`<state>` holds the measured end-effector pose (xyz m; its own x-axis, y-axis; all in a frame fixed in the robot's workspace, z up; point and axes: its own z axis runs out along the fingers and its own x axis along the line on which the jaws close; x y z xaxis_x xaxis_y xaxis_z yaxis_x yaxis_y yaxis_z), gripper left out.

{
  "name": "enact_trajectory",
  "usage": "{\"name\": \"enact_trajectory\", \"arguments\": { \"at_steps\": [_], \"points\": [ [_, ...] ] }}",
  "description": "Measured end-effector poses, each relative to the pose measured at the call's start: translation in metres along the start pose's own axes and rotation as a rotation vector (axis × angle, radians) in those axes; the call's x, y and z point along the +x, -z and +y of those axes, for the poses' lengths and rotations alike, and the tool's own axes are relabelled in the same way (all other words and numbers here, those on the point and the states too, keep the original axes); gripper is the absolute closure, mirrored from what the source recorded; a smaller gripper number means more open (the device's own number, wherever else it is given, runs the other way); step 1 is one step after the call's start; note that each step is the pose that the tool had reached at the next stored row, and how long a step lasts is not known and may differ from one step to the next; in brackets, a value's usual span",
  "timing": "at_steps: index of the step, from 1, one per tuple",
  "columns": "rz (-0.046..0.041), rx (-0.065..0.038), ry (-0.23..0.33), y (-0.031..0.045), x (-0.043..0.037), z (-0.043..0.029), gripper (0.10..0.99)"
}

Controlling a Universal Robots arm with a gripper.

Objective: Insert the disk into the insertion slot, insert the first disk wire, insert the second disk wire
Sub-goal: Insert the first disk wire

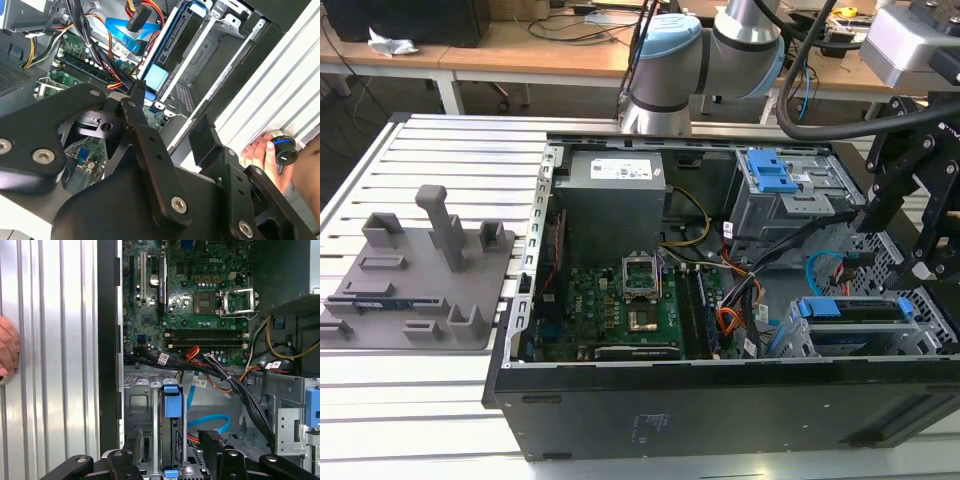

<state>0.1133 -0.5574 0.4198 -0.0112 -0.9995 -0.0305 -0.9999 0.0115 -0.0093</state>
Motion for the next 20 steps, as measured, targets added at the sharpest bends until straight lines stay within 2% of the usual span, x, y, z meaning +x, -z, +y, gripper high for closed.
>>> {"name": "enact_trajectory", "arguments": {
  "at_steps": [12,13,14,15,16,17,18,19,20],
  "points": [
    [0.0018,0.000,0.000,0.0000,0.0000,0.0000,0.467],
    [0.0138,0.000,0.000,0.0000,-0.0001,0.0003,0.467],
    [0.0668,0.004,-0.001,-0.0001,0.0000,0.0013,0.467],
    [0.1035,0.010,-0.011,0.0000,0.0000,0.0012,0.467],
    [0.1098,0.011,-0.031,-0.0005,0.0000,0.0012,0.467],
    [0.1111,0.011,-0.051,-0.0008,0.0001,0.0013,0.467],
    [0.1240,0.012,-0.064,-0.0016,-0.0003,0.0025,0.467],
    [0.1531,0.012,-0.063,-0.0017,-0.0022,0.0025,0.467],
    [0.1762,0.013,-0.063,-0.0020,-0.0048,0.0026,0.467]
  ]
}}
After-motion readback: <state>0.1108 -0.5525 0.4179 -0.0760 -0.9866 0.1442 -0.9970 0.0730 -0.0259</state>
